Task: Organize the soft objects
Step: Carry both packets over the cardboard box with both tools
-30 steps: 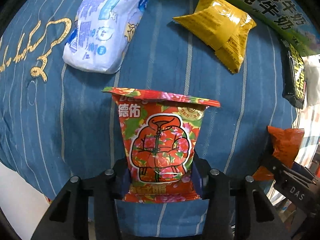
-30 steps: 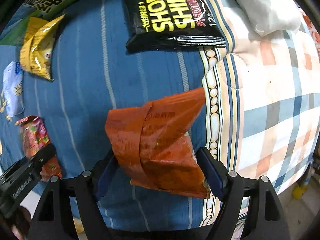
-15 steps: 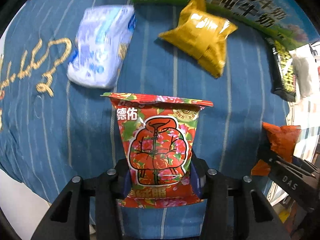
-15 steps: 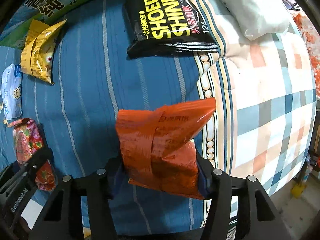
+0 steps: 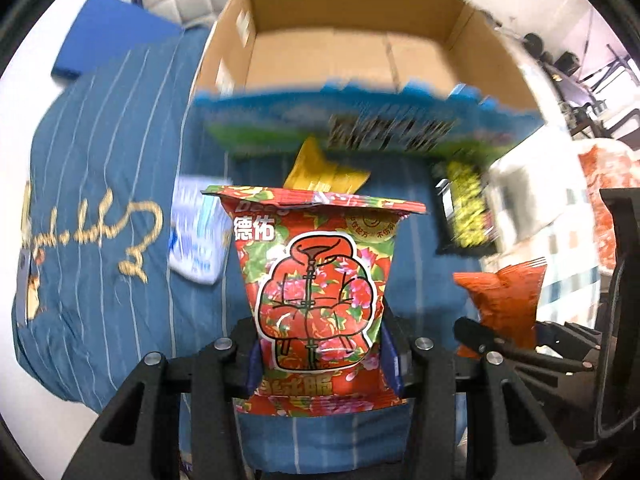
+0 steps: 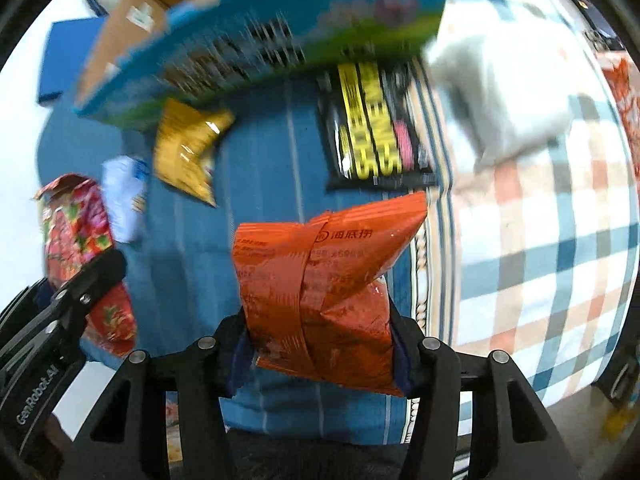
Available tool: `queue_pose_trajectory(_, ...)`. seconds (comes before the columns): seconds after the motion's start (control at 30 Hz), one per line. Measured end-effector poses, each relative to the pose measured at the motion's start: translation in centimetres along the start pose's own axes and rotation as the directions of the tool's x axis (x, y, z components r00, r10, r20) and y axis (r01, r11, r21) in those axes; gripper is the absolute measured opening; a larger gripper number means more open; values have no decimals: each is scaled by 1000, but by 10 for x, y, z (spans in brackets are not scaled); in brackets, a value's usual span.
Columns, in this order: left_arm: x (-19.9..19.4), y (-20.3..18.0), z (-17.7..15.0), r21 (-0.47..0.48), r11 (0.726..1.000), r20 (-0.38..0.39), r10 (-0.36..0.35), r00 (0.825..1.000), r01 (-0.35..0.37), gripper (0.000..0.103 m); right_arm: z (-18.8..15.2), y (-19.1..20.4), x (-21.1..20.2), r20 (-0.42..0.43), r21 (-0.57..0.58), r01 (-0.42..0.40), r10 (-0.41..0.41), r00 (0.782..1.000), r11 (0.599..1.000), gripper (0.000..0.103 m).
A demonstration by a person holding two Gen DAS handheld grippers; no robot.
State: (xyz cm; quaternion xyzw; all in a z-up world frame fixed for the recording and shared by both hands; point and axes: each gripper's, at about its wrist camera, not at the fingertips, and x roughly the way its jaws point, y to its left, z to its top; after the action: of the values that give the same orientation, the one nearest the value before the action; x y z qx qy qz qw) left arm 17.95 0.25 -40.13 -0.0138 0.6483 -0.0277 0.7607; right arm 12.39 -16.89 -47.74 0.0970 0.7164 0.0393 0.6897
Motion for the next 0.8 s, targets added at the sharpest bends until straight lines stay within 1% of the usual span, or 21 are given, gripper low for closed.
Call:
queue_pose_trajectory(0.07, -14, -11, 9, 5, 1000, 27, -16, 1000, 16, 43, 8, 3, -30, 33, -3, -30, 30, 999, 1000, 57)
queue_pose_trajectory(0.13, -28, -20, 25, 11, 999, 55, -34, 998, 33, 43, 20, 2, -57, 70, -13, -54, 55, 996, 998, 57)
queue_pose_trajectory(0.17, -38, -22, 30, 17, 999, 67, -46, 997, 45, 43, 33, -2, -70, 86, -18, -64, 66, 994, 998, 57)
queue_pose_trajectory(0.2, -42, -26, 37, 26, 998, 77, -55, 996, 53, 43, 53, 2, -83, 100, -24, -74, 76, 992, 997, 57)
queue_pose_trajectory(0.3, -62, -36, 60, 55, 996, 110, -77, 991, 71, 43, 72, 3, -117, 154, -45, -96, 102, 983, 994, 57)
queue_pose_trajectory(0.37, -74, -39, 79, 64, 995, 135, -83, 987, 74, 43, 95, 4, -156, 177, -58, -110, 119, 977, 992, 57)
queue_pose_trajectory(0.4, -80, -41, 91, 71, 995, 149, -82, 985, 72, 43, 103, 4, -166, 189, -67, -117, 128, 974, 991, 57)
queue_pose_trajectory(0.47, -86, -41, 112, 62, 995, 163, -92, 982, 83, 43, 119, 6, -177, 206, -84, -120, 135, 969, 989, 57)
queue_pose_trajectory(0.53, -86, -38, 134, 45, 993, 160, -114, 981, 108, 43, 143, 8, -185, 218, -97, -121, 140, 966, 988, 57)
queue_pose_trajectory(0.6, -82, -38, 155, 47, 992, 152, -124, 981, 118, 43, 164, 10, -183, 221, -104, -116, 136, 966, 988, 57)
queue_pose_trajectory(0.63, -77, -37, 171, 44, 990, 139, -139, 981, 134, 43, 177, 10, -184, 223, -107, -108, 130, 966, 988, 57)
queue_pose_trajectory(0.7, -65, -37, 192, 40, 986, 107, -166, 980, 162, 43, 205, 13, -178, 213, -114, -103, 126, 969, 988, 57)
queue_pose_trajectory(0.73, -54, -35, 210, 27, 983, 81, -184, 980, 183, 43, 217, 14, -174, 211, -116, -97, 120, 970, 989, 57)
queue_pose_trajectory(0.77, -45, -33, 222, 19, 982, 62, -190, 980, 189, 43, 240, 18, -172, 206, -117, -88, 111, 972, 989, 57)
queue_pose_trajectory(0.8, -32, -31, 237, 10, 981, 37, -194, 980, 194, 43, 252, 19, -167, 200, -115, -83, 106, 974, 990, 57)
